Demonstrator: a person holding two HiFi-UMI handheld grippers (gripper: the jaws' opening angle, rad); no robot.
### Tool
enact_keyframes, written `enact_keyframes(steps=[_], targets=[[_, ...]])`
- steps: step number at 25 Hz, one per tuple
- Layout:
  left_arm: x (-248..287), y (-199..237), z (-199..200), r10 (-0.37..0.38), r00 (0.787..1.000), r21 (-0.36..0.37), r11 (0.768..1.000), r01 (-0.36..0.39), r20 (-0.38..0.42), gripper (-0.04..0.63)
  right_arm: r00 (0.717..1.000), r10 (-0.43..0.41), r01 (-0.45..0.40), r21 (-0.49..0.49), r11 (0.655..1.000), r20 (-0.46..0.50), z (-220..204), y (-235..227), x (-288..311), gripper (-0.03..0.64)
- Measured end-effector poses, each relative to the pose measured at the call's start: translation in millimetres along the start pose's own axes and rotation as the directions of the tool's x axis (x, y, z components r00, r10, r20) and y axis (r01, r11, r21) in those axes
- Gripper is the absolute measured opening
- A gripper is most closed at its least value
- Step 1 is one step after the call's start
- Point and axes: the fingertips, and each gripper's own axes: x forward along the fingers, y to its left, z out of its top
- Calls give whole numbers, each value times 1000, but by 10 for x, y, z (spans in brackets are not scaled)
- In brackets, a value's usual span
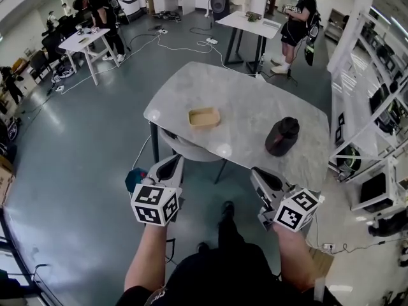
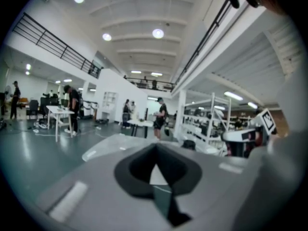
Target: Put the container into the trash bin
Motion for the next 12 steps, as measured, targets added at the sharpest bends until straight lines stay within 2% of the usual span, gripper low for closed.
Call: enact_keyframes(steps=[4, 12], targets=[[433, 188, 77, 14, 1000, 26, 1000, -13, -14, 9, 1000, 11, -11, 18, 1000, 1, 80, -444, 350, -6], [1571, 585, 588, 71, 997, 76, 995, -69, -25, 9, 997, 75, -75, 57, 996, -5, 566, -1475, 1192, -6]])
